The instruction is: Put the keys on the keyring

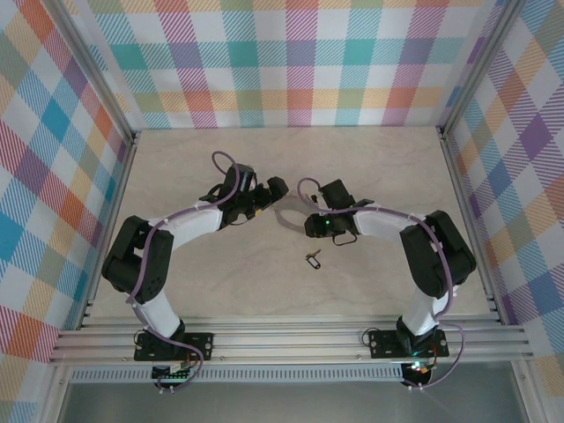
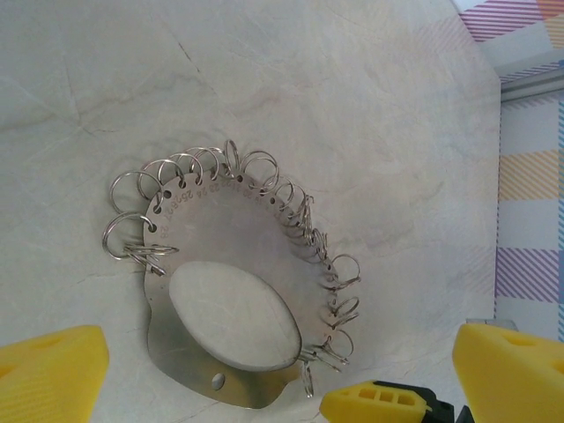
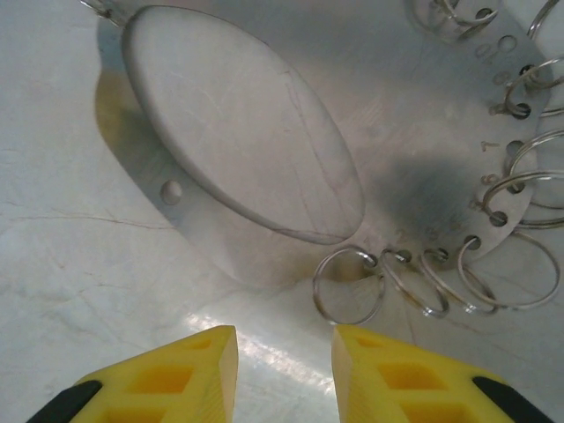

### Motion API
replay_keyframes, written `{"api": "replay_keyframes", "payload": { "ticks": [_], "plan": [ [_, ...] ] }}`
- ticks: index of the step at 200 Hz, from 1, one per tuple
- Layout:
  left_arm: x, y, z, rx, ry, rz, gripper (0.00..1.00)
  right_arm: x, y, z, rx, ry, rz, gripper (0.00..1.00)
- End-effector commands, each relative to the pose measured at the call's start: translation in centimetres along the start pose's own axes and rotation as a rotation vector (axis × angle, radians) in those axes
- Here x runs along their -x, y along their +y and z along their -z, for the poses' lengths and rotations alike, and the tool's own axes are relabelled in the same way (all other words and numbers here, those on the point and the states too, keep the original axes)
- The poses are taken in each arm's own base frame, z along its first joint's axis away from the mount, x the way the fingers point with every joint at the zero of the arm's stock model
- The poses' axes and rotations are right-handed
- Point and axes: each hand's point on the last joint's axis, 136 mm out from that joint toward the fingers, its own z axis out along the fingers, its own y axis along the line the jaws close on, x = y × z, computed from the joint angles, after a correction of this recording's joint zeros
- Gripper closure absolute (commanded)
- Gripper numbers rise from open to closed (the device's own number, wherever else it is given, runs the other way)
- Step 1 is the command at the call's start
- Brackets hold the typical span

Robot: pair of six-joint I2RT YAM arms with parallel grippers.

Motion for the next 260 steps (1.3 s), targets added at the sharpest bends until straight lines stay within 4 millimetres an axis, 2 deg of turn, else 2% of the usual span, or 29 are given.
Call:
{"api": "replay_keyframes", "payload": {
  "ticks": [1, 73, 159, 207, 260],
  "plan": [
    [0.4, -0.7, 1.0, -0.014, -0.029, -0.023, 0.00, 0.0, -0.5, -0.3, -0.060, 0.016, 0.055, 0.66],
    [0.5, -0.8, 0.9, -0.022, -0.035, -0.022, 0.00, 0.3, -1.3, -1.1, -0.131, 0.008, 0.103, 0.66],
    [0.5, -1.1, 0.8, -0.041, -0.035, -0.017, 0.00, 1.6, -1.1, -1.0, -0.140, -0.013, 0.123, 0.73],
    [0.5, -1.2, 0.8, -0.043, -0.036, -0.018, 0.00, 1.5, -1.2, -1.4, -0.145, -0.001, 0.131, 0.76],
    [0.5, -1.2, 0.8, -0.047, -0.038, -0.015, 0.00, 1.1, -1.3, -1.2, -0.145, 0.008, 0.138, 0.71]
  ]
}}
